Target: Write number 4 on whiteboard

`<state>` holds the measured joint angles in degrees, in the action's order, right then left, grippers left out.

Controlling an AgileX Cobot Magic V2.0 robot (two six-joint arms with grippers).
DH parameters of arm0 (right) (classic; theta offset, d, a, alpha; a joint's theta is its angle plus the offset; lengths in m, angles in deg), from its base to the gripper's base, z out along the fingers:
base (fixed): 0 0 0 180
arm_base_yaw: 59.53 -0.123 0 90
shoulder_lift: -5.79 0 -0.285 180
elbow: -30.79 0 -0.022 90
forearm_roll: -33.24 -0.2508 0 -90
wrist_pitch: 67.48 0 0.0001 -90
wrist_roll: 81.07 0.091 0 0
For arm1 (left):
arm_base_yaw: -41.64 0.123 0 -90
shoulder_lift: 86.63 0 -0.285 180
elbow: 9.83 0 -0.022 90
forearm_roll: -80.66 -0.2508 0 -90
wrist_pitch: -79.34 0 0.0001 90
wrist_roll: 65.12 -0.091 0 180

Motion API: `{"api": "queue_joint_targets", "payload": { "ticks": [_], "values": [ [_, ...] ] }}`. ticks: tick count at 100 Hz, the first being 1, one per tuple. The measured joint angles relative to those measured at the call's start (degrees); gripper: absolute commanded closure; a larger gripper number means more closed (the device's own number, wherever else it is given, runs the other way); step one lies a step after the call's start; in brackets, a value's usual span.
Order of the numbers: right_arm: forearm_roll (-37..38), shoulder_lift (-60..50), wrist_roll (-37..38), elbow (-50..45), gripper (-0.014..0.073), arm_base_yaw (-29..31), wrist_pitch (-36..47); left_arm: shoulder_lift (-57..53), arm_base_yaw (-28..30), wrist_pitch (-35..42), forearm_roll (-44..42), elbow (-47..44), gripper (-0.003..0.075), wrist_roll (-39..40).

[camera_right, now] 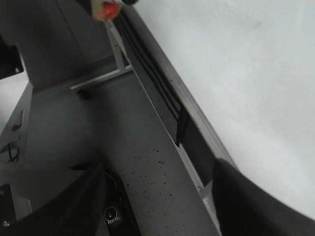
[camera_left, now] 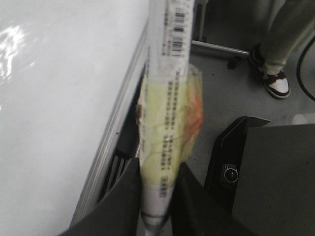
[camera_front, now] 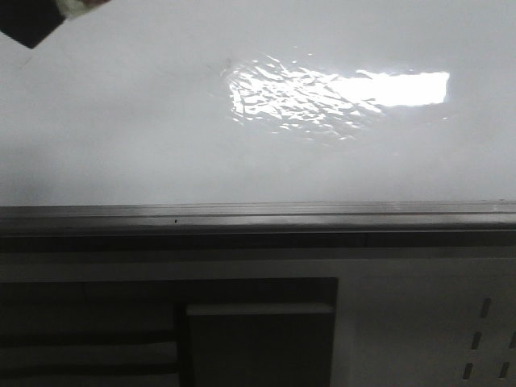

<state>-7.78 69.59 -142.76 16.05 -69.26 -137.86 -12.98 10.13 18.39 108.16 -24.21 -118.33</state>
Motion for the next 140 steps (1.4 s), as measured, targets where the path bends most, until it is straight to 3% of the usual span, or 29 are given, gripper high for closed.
{"api": "queue_joint_targets", "payload": {
  "ticks": [34, 67, 120, 130, 140],
  "values": [
    [-0.4, 8.0, -4.6, 0.0, 0.0177, -12.6, 7.2, 7.8, -9.8, -0.1, 0.1, 5.5, 0.0741, -1.3],
    [-0.4, 10.6, -5.2, 0.0, 0.0183, -19.2, 13.6, 10.7, -11.8, -0.8, 0.1, 8.1, 0.0741, -1.3],
    [-0.4, 11.1, -5.2, 0.0, 0.0587, -19.4, 13.1, 10.7, -11.8, -1.3, -0.4, 8.6, 0.0738, -1.4],
    [-0.4, 11.1, -5.2, 0.0, 0.0647, -19.4, 13.1, 10.7, -11.8, -1.4, -0.7, 8.6, 0.0662, -1.7],
    [-0.4, 11.1, -5.4, 0.0, 0.065, -19.4, 13.1, 10.7, -12.0, -1.3, -1.3, 8.6, 0.0489, -1.8]
  ]
}}
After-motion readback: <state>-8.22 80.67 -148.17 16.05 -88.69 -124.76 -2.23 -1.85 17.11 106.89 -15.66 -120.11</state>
